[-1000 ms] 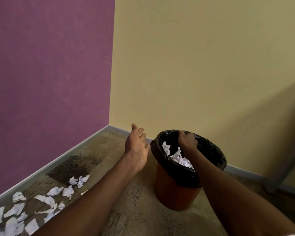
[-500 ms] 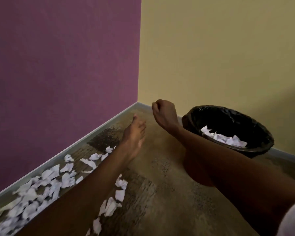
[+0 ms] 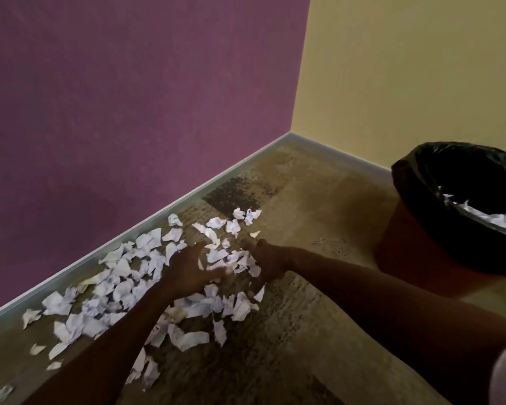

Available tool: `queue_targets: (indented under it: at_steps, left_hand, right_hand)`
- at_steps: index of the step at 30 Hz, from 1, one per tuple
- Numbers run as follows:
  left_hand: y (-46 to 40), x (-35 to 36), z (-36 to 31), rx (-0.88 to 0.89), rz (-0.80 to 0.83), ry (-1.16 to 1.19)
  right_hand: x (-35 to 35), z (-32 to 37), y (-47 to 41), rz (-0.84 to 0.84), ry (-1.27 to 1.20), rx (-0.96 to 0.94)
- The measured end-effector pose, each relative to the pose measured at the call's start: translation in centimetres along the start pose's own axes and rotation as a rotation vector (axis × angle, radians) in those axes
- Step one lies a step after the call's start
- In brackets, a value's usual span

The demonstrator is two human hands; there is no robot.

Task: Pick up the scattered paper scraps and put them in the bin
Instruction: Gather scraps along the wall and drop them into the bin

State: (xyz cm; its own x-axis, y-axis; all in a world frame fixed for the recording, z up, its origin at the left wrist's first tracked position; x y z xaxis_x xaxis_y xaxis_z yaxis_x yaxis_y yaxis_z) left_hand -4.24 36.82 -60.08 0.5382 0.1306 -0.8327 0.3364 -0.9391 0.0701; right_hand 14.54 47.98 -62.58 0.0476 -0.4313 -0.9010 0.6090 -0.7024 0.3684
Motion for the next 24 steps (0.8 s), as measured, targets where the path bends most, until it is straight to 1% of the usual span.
queue_targets:
  at_steps: [1, 3, 5, 6, 7, 9, 14, 17, 19, 22, 24]
  left_hand:
    - [0.2, 0.5, 1.8, 0.024, 0.052, -0.119]
    - [1.1, 1.4, 4.9, 0.047, 0.218, -0.305]
    - [2.5, 1.7, 6.6, 0.062, 0.38, -0.406]
    - [3.2, 1.7, 6.9, 0.071, 0.439, -0.461]
    - [3.6, 2.0, 7.3, 0.088, 0.464, -0.511]
    - [4.0, 3.2, 8.0, 0.12, 0.431, -0.533]
    - [4.9, 4.8, 8.6, 0.278, 0.15, -0.557]
    - [5.0, 5.2, 8.6, 0.306, 0.105, -0.589]
    - [5.1, 5.2, 8.5, 0.291, 0.101, -0.608]
    - [5.5, 5.2, 8.5, 0.21, 0.118, -0.542]
    - [6.2, 5.2, 8.5, 0.284, 0.046, -0.491]
  right_hand:
    - [0.8, 0.2, -0.4, 0.025, 0.0, -0.016]
    - [1.6, 0.4, -0.8, 0.057, -0.023, -0.032]
    - [1.9, 0.7, -1.1, 0.071, -0.016, -0.05]
    - [2.0, 1.1, -1.0, 0.083, 0.002, -0.055]
    - [2.4, 1.4, -1.4, 0.097, 0.025, -0.058]
    - [3.1, 2.2, -1.8, 0.101, 0.056, -0.073]
    - [4.4, 3.7, -1.1, 0.014, 0.132, -0.243]
    - [6.9, 4.8, -0.8, -0.088, 0.178, -0.374]
    - [8.3, 5.2, -1.1, -0.135, 0.126, -0.373]
    - [8.8, 5.7, -1.5, -0.178, 0.05, -0.348]
    - [8.7, 6.2, -1.6, -0.172, 0.066, -0.381]
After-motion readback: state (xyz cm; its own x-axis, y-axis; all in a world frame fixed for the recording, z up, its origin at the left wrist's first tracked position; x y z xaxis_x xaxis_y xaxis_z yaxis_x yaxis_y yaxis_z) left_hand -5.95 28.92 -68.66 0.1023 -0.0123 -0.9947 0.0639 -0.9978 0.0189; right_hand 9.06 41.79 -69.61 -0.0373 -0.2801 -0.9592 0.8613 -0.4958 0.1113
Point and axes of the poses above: each hand's wrist, its own y-axis away from the middle knuckle, its own x-axis out of the palm, z = x × y, the point moved 1 cm from there along -y, towards the middle knuckle, and after that the axes turned 15 degrees about -z, right-handed, at the moved point
